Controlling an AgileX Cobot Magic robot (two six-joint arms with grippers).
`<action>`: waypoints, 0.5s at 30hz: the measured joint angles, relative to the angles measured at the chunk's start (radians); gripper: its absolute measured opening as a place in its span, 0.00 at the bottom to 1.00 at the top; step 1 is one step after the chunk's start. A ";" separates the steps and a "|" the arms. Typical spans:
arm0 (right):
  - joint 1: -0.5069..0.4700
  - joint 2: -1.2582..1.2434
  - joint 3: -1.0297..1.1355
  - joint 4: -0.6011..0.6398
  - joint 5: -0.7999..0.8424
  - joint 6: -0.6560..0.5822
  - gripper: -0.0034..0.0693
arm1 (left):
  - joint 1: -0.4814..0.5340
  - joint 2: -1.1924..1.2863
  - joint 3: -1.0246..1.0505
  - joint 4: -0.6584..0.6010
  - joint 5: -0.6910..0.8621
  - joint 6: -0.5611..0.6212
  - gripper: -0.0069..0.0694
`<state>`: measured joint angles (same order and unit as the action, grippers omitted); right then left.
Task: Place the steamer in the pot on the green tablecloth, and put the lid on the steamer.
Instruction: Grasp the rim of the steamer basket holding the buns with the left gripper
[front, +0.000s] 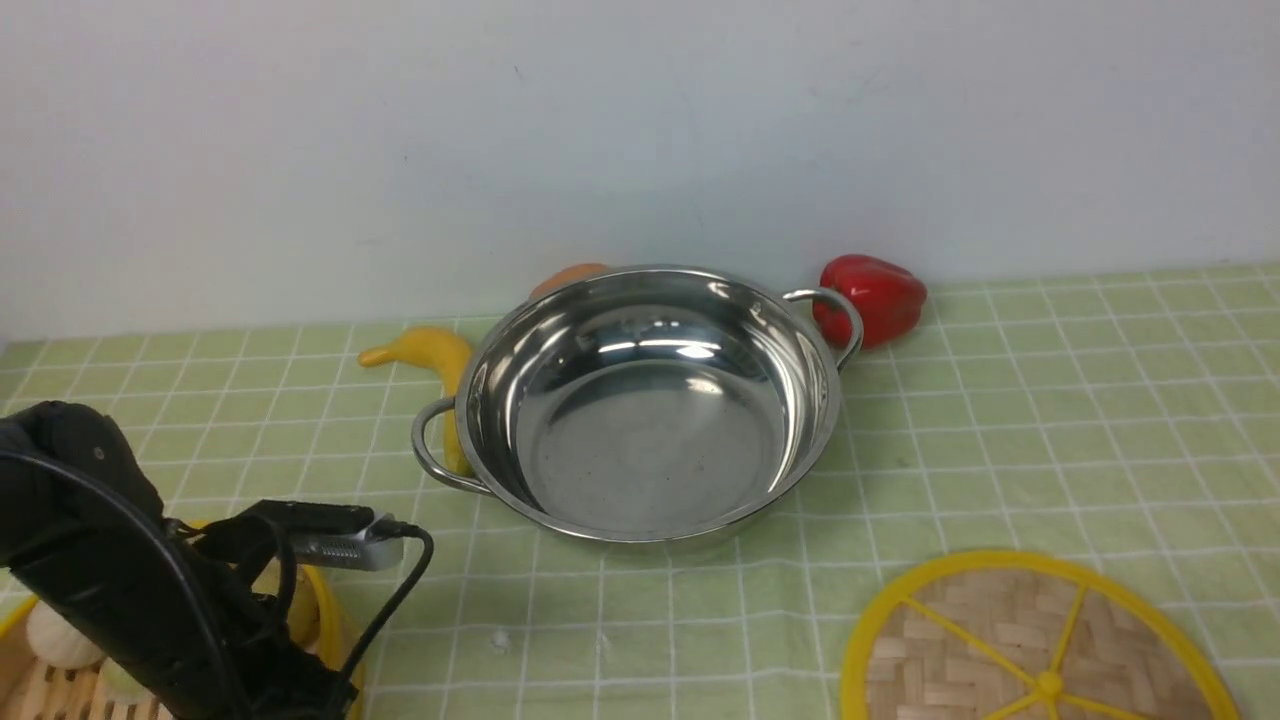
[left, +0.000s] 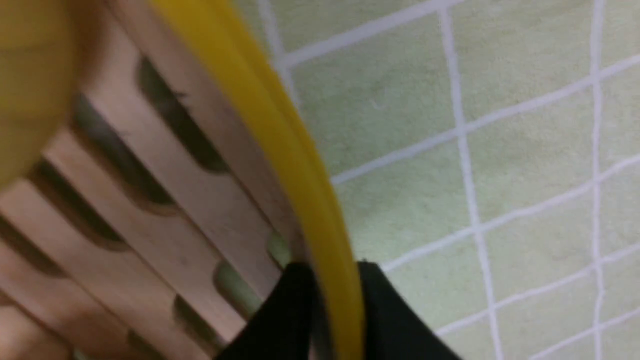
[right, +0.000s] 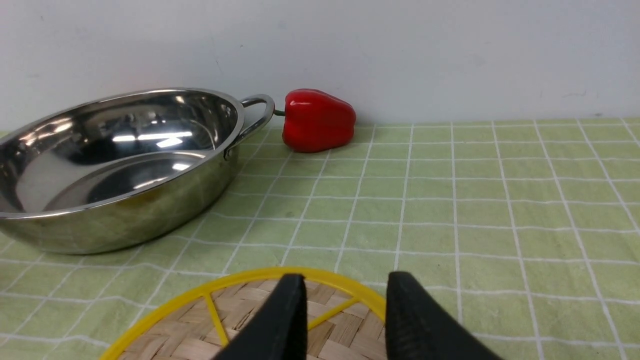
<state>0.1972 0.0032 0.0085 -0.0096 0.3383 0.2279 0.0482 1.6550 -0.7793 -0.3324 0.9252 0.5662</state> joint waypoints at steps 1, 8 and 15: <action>0.000 0.000 0.000 0.000 0.000 0.000 0.38 | -0.001 0.000 -0.004 0.006 0.007 -0.006 0.17; 0.000 0.000 0.000 0.000 0.000 0.000 0.38 | -0.028 -0.012 -0.152 0.090 0.176 -0.018 0.15; 0.000 0.000 0.000 0.000 0.000 0.000 0.38 | -0.200 -0.049 -0.521 0.208 0.290 0.028 0.14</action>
<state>0.1972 0.0032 0.0085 -0.0096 0.3383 0.2279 -0.1519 1.6064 -1.2999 -0.1249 1.2156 0.5945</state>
